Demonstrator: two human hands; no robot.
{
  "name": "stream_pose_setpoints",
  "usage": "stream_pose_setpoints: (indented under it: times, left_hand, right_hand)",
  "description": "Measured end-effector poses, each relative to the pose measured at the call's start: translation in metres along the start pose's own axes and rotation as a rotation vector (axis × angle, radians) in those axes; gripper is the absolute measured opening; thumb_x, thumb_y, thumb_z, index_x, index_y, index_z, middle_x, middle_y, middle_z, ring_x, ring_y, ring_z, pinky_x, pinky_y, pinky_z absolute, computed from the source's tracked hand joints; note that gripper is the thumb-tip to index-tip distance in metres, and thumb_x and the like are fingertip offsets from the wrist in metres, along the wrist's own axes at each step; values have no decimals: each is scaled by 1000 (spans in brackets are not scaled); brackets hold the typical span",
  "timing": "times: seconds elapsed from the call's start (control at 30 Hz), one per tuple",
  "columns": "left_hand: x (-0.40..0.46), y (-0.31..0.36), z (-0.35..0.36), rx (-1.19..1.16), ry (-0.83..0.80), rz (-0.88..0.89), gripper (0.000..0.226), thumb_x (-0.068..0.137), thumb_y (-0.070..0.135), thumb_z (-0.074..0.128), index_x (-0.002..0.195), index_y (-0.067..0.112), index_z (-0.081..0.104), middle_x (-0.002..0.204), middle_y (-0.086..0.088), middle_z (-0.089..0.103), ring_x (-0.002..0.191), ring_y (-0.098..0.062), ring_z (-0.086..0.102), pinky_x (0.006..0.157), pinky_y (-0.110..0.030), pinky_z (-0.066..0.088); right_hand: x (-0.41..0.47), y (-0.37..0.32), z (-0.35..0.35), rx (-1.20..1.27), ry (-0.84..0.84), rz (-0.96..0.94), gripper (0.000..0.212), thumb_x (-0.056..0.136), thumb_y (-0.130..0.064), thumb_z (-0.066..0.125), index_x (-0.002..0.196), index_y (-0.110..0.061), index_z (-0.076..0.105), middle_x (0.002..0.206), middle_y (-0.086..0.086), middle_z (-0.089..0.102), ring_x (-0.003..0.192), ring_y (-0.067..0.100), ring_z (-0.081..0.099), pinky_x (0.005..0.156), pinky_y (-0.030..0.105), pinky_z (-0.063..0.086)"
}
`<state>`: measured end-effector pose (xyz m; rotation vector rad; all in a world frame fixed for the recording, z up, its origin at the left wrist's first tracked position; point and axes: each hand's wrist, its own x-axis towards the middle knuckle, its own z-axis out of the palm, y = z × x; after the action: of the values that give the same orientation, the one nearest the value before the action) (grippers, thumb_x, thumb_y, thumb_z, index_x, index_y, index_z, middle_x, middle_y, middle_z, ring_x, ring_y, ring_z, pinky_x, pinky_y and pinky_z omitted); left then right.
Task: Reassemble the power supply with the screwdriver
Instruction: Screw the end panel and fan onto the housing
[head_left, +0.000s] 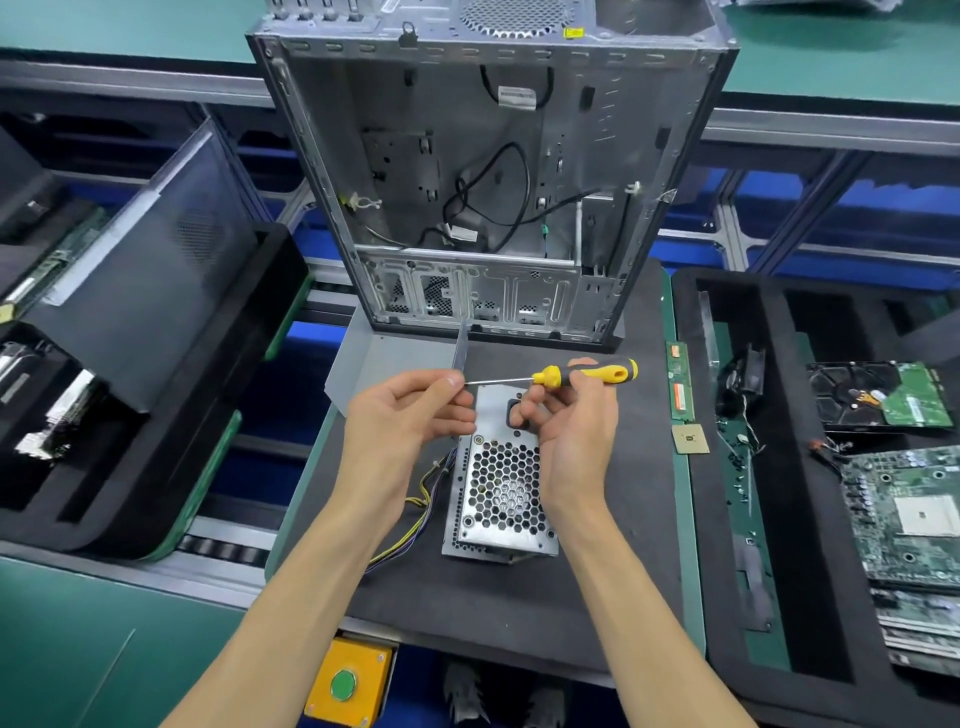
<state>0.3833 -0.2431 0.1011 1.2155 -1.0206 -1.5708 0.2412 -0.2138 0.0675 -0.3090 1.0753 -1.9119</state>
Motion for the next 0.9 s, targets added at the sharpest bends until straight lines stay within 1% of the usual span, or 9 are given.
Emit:
stream_pose_setpoints:
  times: [0.1, 0.23, 0.33, 0.47, 0.5, 0.57, 0.6, 0.7, 0.9]
  left_hand:
    - [2, 3, 1, 33, 25, 30, 10, 91, 9, 72, 95, 0, 74, 75, -12, 75, 66, -23, 73, 62, -23, 59]
    - [6, 4, 3, 79, 43, 63, 8, 93, 9, 71, 95, 2, 73, 71, -9, 74, 61, -22, 71, 58, -24, 58]
    - [9, 3, 4, 113, 52, 88, 7, 93, 9, 70, 96, 3, 73, 73, -9, 75, 63, -21, 72, 61, -24, 58]
    - [10, 3, 3, 97, -6, 88, 7, 92, 7, 71, 97, 3, 74, 77, -11, 75, 69, -22, 73, 65, -25, 59]
    - [11, 3, 3, 96, -23, 85, 7, 92, 6, 71, 97, 3, 74, 77, -11, 75, 69, -21, 73, 65, -24, 59]
    - [13, 2, 2, 116, -48, 85, 5, 93, 6, 70, 96, 3, 73, 74, -10, 74, 65, -20, 71, 62, -23, 58]
    - [15, 2, 2, 142, -59, 92, 5, 93, 5, 69, 95, 5, 73, 72, -8, 74, 62, -19, 69, 59, -23, 57]
    - [19, 1, 4, 194, -100, 122, 8, 95, 5, 67, 92, 8, 73, 67, -5, 71, 58, -16, 65, 55, -22, 54]
    - [24, -3, 8, 182, -196, 164, 8, 96, 9, 66, 93, 10, 74, 69, -9, 73, 59, -21, 68, 54, -23, 55]
  right_hand:
    - [1, 1, -1, -19, -17, -17, 3, 88, -14, 45, 89, -13, 48, 71, -1, 61, 61, 17, 55, 50, 35, 49]
    - [1, 2, -1, -16, -22, -29, 7, 86, -12, 44, 88, -14, 50, 72, 0, 61, 62, 17, 56, 49, 34, 49]
    - [1, 3, -1, -6, -11, -37, 7, 86, -13, 44, 86, -12, 50, 73, 2, 60, 60, 17, 55, 50, 35, 49]
    - [2, 3, -1, -21, 5, -32, 8, 87, -14, 43, 86, -12, 51, 70, 3, 60, 57, 18, 54, 50, 36, 49]
    - [2, 3, -1, -22, 6, -30, 10, 87, -14, 44, 86, -13, 54, 70, 2, 60, 57, 18, 54, 50, 36, 49]
    - [2, 3, -1, -20, -1, -33, 22, 87, -14, 44, 80, -22, 62, 70, 0, 61, 57, 18, 55, 51, 35, 50]
    - [1, 3, -1, -22, -2, -35, 24, 88, -13, 44, 78, -25, 62, 70, -1, 61, 57, 17, 55, 51, 35, 50]
    - [1, 2, -2, -17, 14, -42, 6, 88, -14, 44, 87, -13, 50, 69, -2, 61, 56, 16, 56, 50, 35, 50]
    - [2, 1, -3, -1, 17, -55, 5, 85, -16, 43, 86, -12, 45, 64, -4, 60, 51, 14, 56, 49, 33, 49]
